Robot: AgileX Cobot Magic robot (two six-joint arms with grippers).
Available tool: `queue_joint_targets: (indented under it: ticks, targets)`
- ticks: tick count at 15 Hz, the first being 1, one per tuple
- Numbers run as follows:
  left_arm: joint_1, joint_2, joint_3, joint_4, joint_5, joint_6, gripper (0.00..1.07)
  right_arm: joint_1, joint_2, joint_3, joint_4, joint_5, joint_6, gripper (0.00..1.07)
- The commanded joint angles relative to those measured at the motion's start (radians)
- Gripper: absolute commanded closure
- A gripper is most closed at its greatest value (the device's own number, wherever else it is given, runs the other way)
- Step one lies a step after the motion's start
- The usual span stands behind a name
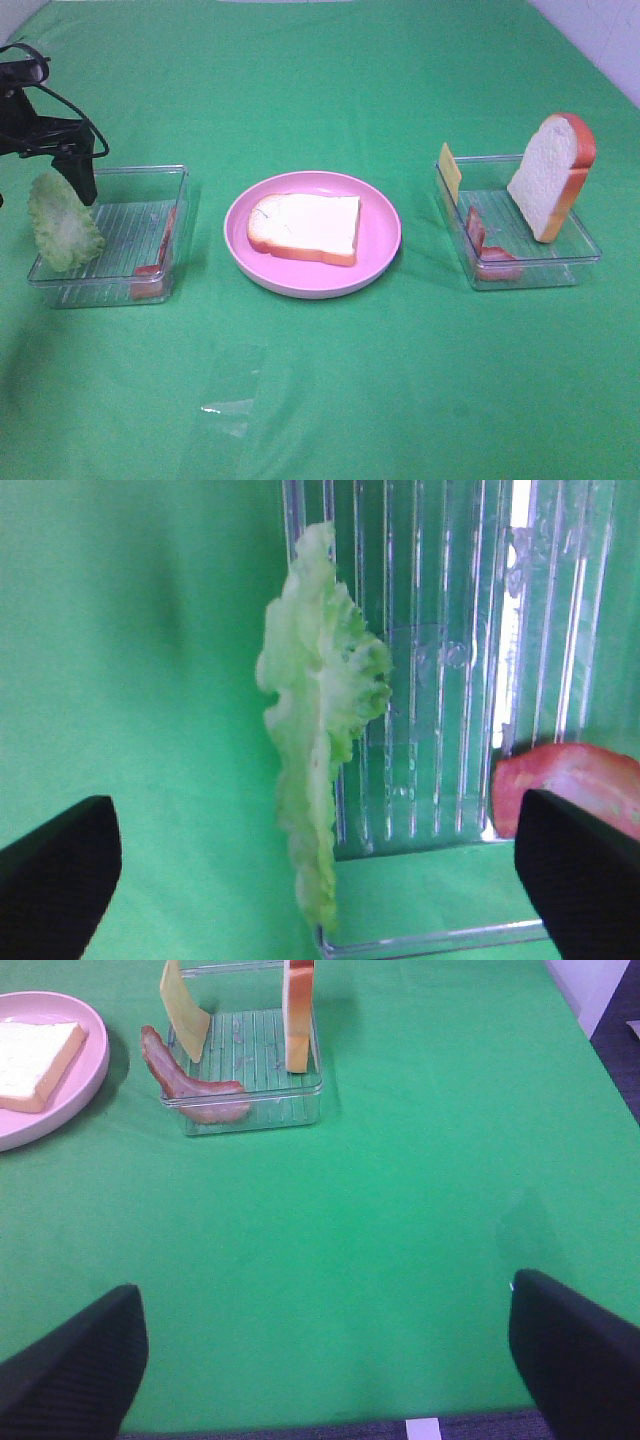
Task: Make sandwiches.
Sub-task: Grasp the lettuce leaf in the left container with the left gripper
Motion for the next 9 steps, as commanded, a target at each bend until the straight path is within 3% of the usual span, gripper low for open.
queue_joint_targets:
  ticks: [1,3,5,6,7,9]
  targets:
    - [0.0,0.019,0.007,-0.024,-0.027,0.009,0.06,-0.004,-0.026,0.006,-0.004,-0.001,0.007,0.11]
    - [0.0,0.017,0.007,-0.031,-0.028,0.009,0.08,-0.004,-0.026,0.006,-0.004,-0.001,0.007,0.11]
    - [0.0,0.017,0.007,-0.033,-0.028,0.008,0.2,-0.004,-0.026,0.006,-0.004,-0.001,0.007,0.11]
    - [0.0,0.017,0.007,-0.035,-0.028,0.008,0.29,-0.004,-0.026,0.006,-0.004,-0.001,0.007,0.11]
    - [0.0,0.017,0.007,-0.04,-0.028,0.005,0.5,-0.004,-0.026,0.006,-0.004,-0.001,0.007,0.11]
    - [0.0,0.017,0.007,-0.04,-0.028,0.003,0.66,-0.004,-0.026,0.006,-0.004,-0.001,0.007,0.11]
